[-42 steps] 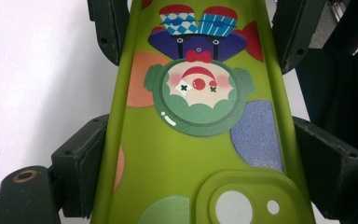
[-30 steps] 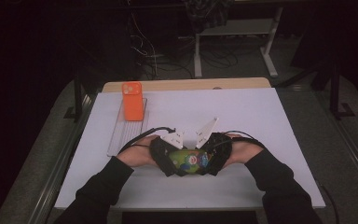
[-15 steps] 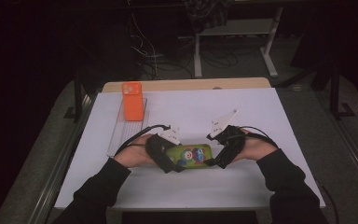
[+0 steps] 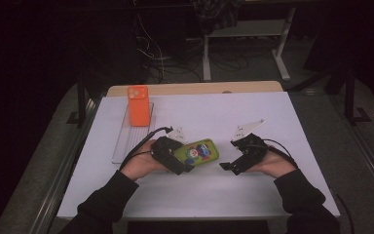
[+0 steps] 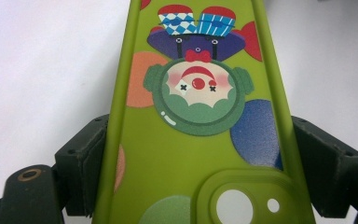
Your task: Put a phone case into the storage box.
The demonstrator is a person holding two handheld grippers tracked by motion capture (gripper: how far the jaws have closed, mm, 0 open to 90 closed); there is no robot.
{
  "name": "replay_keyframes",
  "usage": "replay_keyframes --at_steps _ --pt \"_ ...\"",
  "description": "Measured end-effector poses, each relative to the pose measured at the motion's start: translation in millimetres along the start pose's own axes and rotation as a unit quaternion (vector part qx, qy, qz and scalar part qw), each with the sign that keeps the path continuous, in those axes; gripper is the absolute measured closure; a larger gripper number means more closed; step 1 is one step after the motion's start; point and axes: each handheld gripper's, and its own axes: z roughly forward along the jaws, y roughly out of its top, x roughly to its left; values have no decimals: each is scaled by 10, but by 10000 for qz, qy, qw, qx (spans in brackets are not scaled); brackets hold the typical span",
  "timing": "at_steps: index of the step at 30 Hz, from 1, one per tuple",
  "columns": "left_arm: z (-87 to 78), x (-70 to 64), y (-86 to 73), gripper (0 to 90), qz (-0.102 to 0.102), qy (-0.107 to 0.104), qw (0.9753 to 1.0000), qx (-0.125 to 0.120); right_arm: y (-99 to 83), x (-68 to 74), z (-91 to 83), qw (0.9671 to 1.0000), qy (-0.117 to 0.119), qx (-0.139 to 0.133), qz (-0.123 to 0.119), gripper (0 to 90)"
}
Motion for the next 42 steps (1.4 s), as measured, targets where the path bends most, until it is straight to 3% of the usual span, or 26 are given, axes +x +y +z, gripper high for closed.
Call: replay_keyframes --at_steps 3,12,14,16,22,25,35,42 --pt "-4 9 -1 156 -182 109 9998 -64 -27 11 34 9999 -72 -51 96 62" --pt "9 33 -13 156 -462 329 9984 -38 -59 91 149 9982 -330 -192 472 33" --pt "22 16 -10 156 -646 328 9973 -121 -72 113 187 9976 -411 -202 511 24" --pt "12 26 -7 156 -603 386 9974 -62 -89 127 221 9965 -550 -238 591 22" --pt "18 20 -2 156 -663 437 9968 -90 -140 108 322 9934 -588 -518 839 16" --pt "8 24 -3 157 -675 428 9968 -93 -152 108 349 9930 -610 -505 875 15" --pt "2 39 -6 156 -605 405 9973 -49 -139 154 321 9930 -949 -611 359 15" --pt "7 44 -8 156 -582 398 9975 -10 -122 226 292 9869 -1463 -613 -308 15"
